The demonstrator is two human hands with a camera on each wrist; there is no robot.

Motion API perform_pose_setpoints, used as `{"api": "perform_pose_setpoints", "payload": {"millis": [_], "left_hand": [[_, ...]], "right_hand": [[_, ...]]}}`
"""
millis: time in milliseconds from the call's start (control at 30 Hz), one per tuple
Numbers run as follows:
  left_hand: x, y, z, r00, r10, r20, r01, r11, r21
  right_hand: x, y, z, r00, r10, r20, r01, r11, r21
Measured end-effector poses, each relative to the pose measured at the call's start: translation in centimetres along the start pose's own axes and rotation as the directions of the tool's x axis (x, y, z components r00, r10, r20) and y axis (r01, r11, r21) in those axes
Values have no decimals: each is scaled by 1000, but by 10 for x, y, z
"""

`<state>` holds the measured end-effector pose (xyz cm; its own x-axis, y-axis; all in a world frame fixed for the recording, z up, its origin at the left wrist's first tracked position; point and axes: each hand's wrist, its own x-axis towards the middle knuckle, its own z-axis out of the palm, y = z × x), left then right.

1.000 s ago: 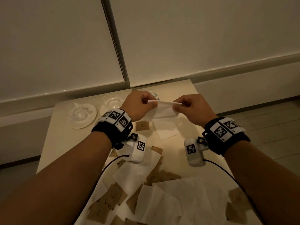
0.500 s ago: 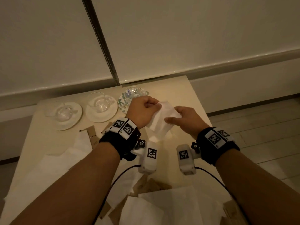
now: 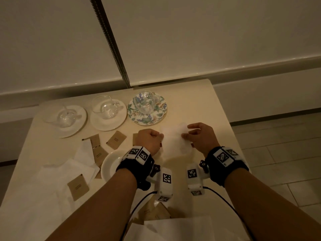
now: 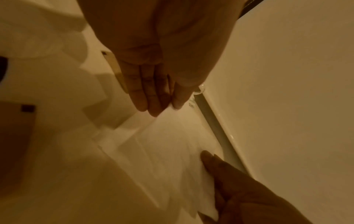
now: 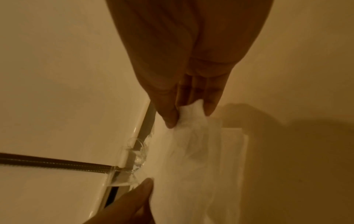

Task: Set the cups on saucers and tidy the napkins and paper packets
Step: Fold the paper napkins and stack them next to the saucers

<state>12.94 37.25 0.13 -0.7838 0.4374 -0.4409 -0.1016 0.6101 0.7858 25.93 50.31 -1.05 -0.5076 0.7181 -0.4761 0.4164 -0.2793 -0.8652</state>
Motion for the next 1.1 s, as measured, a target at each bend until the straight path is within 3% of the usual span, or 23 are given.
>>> {"api": "perform_pose_setpoints", "payload": {"millis": [233, 433, 700, 800, 867, 967, 1033, 1100], "left_hand": [[13, -14, 3, 997, 19, -69, -4, 978, 209], [17, -6, 8, 1000, -6, 14, 0, 909, 418], [15, -6, 7, 999, -22, 47, -6, 850, 527], [7, -3, 9, 992, 105, 67, -125, 844, 522], [2, -3, 13, 972, 156, 176, -230, 787, 573], [-3, -4, 19, 952, 129, 279, -285, 709, 645], [-5, -5, 22, 954, 105, 280, -270, 703, 658], [-7, -5, 24, 958, 91, 274, -256, 703, 663]], "right_hand": [[19, 14, 12, 1000, -4, -24, 2, 993, -121], [25, 18, 13, 998, -26, -55, 13, 976, -219], [22, 22, 13, 995, -83, -58, 55, 923, -381], [16, 16, 17, 965, -257, -60, 190, 834, -518], [13, 10, 23, 936, -342, 85, 321, 729, -604], [7, 7, 35, 884, -217, 414, 464, 511, -724], [6, 8, 33, 879, -134, 458, 469, 420, -777], [8, 7, 24, 906, -115, 407, 418, 386, -822]]}}
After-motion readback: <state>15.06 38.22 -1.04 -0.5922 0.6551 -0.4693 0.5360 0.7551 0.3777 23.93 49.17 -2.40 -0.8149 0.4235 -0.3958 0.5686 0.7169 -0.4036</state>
